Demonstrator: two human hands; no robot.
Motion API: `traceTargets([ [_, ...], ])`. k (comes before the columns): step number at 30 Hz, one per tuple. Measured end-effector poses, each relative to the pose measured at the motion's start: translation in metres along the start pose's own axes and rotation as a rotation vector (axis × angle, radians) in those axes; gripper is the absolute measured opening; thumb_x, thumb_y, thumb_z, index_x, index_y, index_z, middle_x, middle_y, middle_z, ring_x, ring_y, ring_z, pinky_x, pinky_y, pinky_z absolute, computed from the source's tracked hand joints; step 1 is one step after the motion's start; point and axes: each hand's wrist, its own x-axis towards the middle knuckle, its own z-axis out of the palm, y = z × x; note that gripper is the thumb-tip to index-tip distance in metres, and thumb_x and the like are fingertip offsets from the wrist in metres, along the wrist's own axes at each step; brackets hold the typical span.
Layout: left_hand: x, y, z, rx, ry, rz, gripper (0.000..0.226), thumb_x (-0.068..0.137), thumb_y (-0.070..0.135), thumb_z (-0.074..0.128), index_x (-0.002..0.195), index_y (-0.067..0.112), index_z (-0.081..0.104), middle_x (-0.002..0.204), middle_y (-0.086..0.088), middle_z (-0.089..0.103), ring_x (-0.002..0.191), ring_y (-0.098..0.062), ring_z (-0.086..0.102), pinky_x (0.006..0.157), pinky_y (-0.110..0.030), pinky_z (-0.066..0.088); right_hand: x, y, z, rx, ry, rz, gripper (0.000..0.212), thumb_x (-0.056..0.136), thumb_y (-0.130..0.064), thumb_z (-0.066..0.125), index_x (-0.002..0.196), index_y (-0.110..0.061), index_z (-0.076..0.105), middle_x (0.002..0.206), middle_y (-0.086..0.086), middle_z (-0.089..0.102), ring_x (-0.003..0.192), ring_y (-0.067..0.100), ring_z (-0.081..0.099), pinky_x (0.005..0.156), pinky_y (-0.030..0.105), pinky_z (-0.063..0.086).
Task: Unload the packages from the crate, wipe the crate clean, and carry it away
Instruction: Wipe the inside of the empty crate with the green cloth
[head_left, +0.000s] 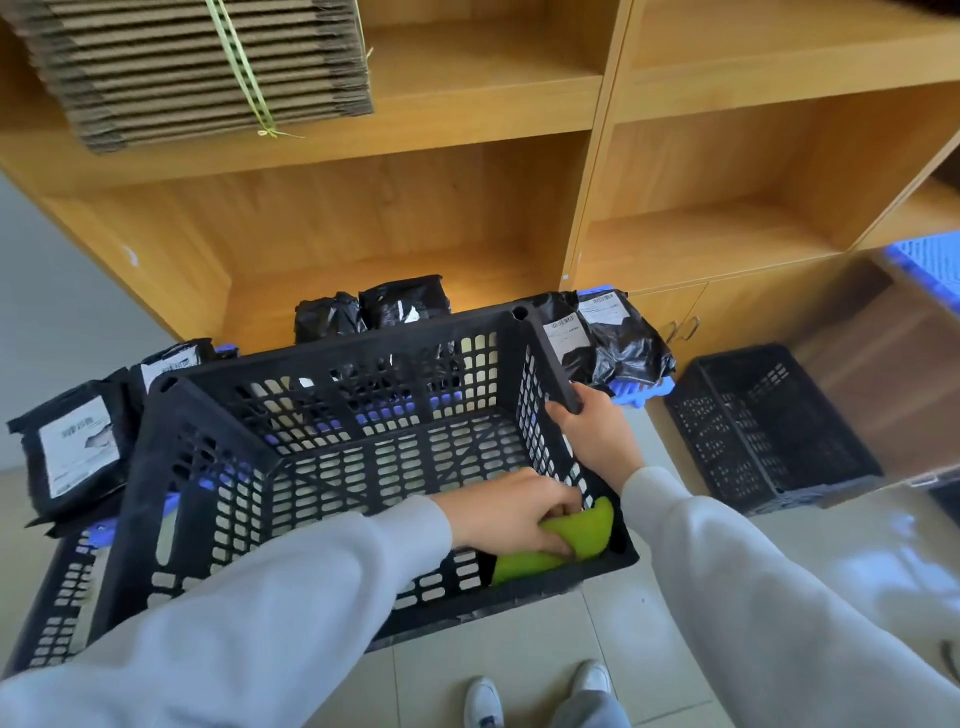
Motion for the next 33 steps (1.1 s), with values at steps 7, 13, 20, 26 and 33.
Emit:
traceTargets([
  [7,0.006,0.005,-0.002,0.108,-0.013,0.022,0.023,0.088,0.036,0.076,0.098,0.019,0.063,0.078,0.011,0.051,0.076,-0.013,0.048,0.060,-0.025,0.035,-0.001,0.000,0.000,0.007,0.005,0.008,0.020,0.094,-0.039,0.060,0.099,-0.022,0.069,0.084,0.003,0.072,0.083,0.027,0.068,0.080,0.041,0.056],
  [13,0.031,-0.019,0.032,0.211,-0.088,-0.035,0.026,0.086,0.027,0.074,0.084,0.016,0.051,0.078,-0.003,0.053,0.074,-0.025,0.048,0.060,-0.033,0.040,0.002,0.002,0.000,0.042,-0.012,0.019,0.024,0.095,-0.042,0.059,0.106,-0.023,0.069,0.087,0.001,0.074,0.081,0.023,0.071,0.081,0.045,0.059],
  [20,0.057,-0.052,0.068,0.094,-0.145,-0.108,0.025,0.088,0.030,0.072,0.094,0.013,0.055,0.093,-0.005,0.049,0.097,-0.030,0.054,0.074,-0.033,0.035,0.002,0.003,-0.002,0.019,-0.008,0.010,0.016,0.098,-0.039,0.059,0.097,-0.024,0.065,0.069,-0.008,0.062,0.064,0.010,0.059,0.054,0.024,0.037],
  [26,0.076,-0.074,0.096,-0.020,-0.143,-0.189,0.015,0.088,0.023,0.068,0.094,0.009,0.063,0.098,-0.017,0.066,0.093,-0.031,0.060,0.075,-0.031,0.045,0.001,0.002,-0.001,0.012,0.012,0.017,0.021,0.096,-0.044,0.060,0.091,-0.024,0.064,0.069,-0.001,0.065,0.067,0.021,0.064,0.057,0.031,0.045],
  [33,0.092,-0.093,0.121,-0.122,-0.081,-0.302,0.031,0.080,0.032,0.067,0.101,0.010,0.068,0.094,-0.011,0.073,0.087,-0.031,0.070,0.077,-0.038,0.059,0.005,0.007,0.000,-0.002,0.007,0.017,0.023,0.097,-0.048,0.058,0.101,-0.027,0.066,0.074,-0.003,0.066,0.065,0.017,0.063,0.058,0.029,0.046],
])
